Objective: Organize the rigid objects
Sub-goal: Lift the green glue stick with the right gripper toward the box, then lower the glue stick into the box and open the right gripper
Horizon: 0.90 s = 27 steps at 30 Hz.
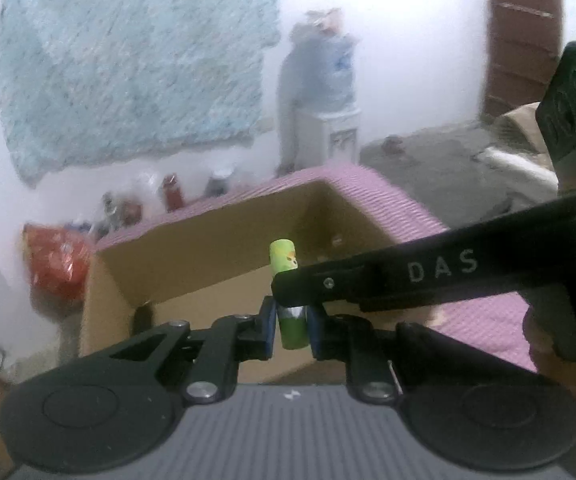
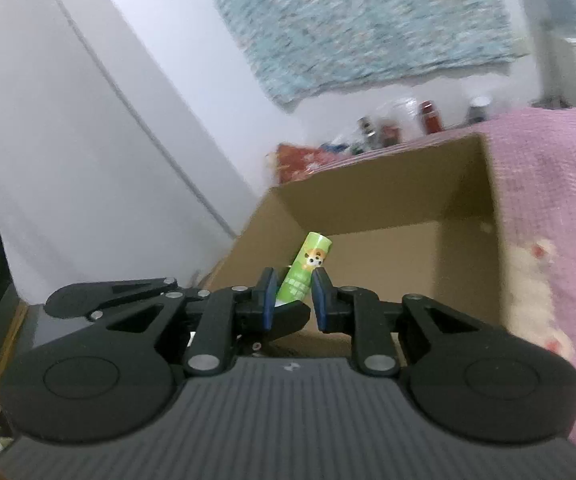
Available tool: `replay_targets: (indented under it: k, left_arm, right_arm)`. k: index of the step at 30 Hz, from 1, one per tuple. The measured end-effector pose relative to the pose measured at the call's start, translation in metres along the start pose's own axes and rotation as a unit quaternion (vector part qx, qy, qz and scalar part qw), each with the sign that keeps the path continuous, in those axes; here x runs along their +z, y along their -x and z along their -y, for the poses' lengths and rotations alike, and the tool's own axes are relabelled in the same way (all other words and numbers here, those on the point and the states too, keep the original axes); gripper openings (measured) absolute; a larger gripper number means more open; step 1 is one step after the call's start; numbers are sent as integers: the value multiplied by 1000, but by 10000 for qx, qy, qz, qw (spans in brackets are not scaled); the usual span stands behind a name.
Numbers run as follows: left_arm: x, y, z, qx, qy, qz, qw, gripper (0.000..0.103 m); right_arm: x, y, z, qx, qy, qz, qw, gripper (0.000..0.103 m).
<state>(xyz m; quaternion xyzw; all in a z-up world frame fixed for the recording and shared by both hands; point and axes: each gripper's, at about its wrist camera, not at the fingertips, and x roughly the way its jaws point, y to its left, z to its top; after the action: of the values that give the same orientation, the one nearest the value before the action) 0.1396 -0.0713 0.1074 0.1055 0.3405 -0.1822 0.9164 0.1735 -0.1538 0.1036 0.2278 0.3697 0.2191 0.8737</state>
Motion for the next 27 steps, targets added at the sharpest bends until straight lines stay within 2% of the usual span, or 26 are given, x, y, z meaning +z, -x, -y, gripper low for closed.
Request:
replay_targets:
  k: [3, 8, 11, 13, 18, 20, 23, 26, 27]
  left_arm:
    - [3, -25, -29, 66, 265, -436, 9987, 17]
    - [-2, -65, -66, 187, 532, -1067, 9927, 17]
    - [-5, -79, -80, 358, 580, -1296, 9892, 18]
    - [-8, -79, -86, 407, 673, -1333, 9879, 21]
    - [-10, -65, -92, 289, 863, -1190, 9887, 33]
    - [-8, -58, -91, 288, 874, -1083, 9898, 37]
    - [-5, -35, -85, 237, 934, -841, 9918, 49]
    - [-5, -12, -78, 206, 900, -555, 9942, 60]
    - [-6, -1, -74, 194, 869, -434, 9951, 65]
  right_arm:
    - [21, -43, 3, 191, -236, -532, 9981, 18]
    - [33, -116, 18, 202, -713, -1348, 9881, 18]
    - [37, -148, 24, 274, -1018, -1620, 9811, 19]
    - [36, -159, 24, 298, -1152, -1628, 9795, 19]
    - [35, -149, 18, 320, -1157, -1451, 9821, 21]
    - [34, -132, 22, 314, -1109, -1334, 9843, 22]
    - [36, -103, 24, 323, -991, -1079, 9887, 27]
    - [35, -66, 23, 340, -857, -774, 9927, 34]
    - [33, -49, 21, 355, -799, -647, 9941, 39]
